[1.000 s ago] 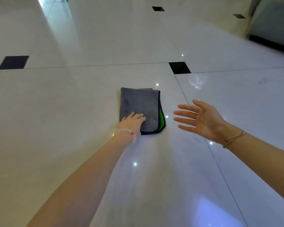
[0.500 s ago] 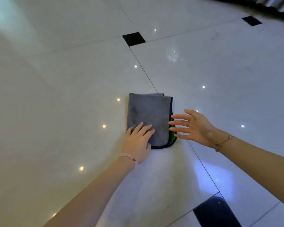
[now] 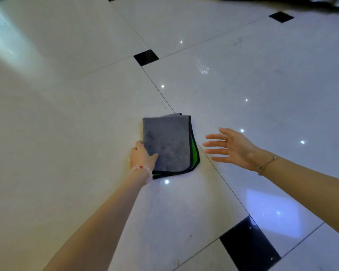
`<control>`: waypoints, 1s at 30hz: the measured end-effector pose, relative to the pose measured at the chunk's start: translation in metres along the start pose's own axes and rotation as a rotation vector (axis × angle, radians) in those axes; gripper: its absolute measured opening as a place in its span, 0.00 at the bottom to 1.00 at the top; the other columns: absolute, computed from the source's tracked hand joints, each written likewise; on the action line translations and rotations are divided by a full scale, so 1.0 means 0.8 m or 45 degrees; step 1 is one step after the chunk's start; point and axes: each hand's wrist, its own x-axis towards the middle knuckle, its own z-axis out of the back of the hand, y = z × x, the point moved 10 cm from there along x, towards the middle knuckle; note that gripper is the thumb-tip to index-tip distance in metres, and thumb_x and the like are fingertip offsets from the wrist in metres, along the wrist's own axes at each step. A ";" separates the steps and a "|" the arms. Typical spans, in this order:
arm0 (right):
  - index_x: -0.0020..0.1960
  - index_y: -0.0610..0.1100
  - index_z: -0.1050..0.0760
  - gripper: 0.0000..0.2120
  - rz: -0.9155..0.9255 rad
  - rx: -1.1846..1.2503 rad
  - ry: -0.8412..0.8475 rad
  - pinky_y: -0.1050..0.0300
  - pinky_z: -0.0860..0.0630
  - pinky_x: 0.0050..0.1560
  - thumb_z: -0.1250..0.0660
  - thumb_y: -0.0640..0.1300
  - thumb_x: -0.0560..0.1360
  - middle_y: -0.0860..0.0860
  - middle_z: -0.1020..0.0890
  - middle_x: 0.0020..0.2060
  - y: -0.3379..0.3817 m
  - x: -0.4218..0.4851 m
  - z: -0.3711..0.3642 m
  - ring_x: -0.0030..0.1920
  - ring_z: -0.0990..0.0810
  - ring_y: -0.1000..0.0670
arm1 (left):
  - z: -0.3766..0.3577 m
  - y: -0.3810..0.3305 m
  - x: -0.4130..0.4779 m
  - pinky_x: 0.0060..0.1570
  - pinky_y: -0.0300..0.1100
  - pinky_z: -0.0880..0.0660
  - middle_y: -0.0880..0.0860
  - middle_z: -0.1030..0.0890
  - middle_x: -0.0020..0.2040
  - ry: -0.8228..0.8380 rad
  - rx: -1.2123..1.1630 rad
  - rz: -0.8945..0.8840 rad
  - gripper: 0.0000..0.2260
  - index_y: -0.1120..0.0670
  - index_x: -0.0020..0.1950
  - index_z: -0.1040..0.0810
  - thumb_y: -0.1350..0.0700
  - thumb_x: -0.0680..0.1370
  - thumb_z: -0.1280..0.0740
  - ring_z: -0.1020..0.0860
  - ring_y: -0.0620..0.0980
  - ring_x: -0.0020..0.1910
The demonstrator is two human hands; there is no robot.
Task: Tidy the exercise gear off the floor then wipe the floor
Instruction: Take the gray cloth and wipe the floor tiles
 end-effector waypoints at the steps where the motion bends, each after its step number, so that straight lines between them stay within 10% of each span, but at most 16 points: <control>1: 0.59 0.43 0.23 0.19 0.013 0.008 0.005 0.50 0.22 0.51 0.45 0.54 0.80 0.44 0.18 0.55 0.002 0.001 0.001 0.56 0.19 0.43 | -0.002 0.003 0.001 0.54 0.48 0.27 0.58 0.28 0.63 0.006 -0.086 0.038 0.28 0.59 0.69 0.38 0.58 0.73 0.30 0.27 0.59 0.60; 7: 0.58 0.44 0.22 0.18 0.063 0.009 0.050 0.48 0.23 0.54 0.45 0.52 0.80 0.45 0.18 0.55 0.015 0.002 0.002 0.56 0.19 0.44 | -0.012 -0.002 -0.006 0.48 0.47 0.23 0.58 0.19 0.52 0.061 -0.209 0.118 0.10 0.57 0.50 0.24 0.59 0.71 0.28 0.21 0.56 0.49; 14: 0.59 0.44 0.23 0.17 0.115 -0.029 0.070 0.47 0.23 0.57 0.44 0.53 0.80 0.46 0.18 0.55 0.124 -0.085 -0.020 0.55 0.19 0.45 | 0.064 -0.107 -0.079 0.43 0.43 0.25 0.55 0.19 0.49 0.237 -0.312 0.079 0.08 0.54 0.52 0.25 0.61 0.74 0.33 0.21 0.56 0.50; 30: 0.59 0.43 0.23 0.21 0.137 0.560 -0.304 0.46 0.24 0.58 0.49 0.54 0.82 0.44 0.17 0.55 0.472 -0.656 0.067 0.56 0.19 0.44 | 0.384 -0.575 -0.503 0.54 0.51 0.22 0.56 0.16 0.50 0.836 -0.599 0.077 0.19 0.50 0.58 0.23 0.64 0.70 0.27 0.18 0.55 0.50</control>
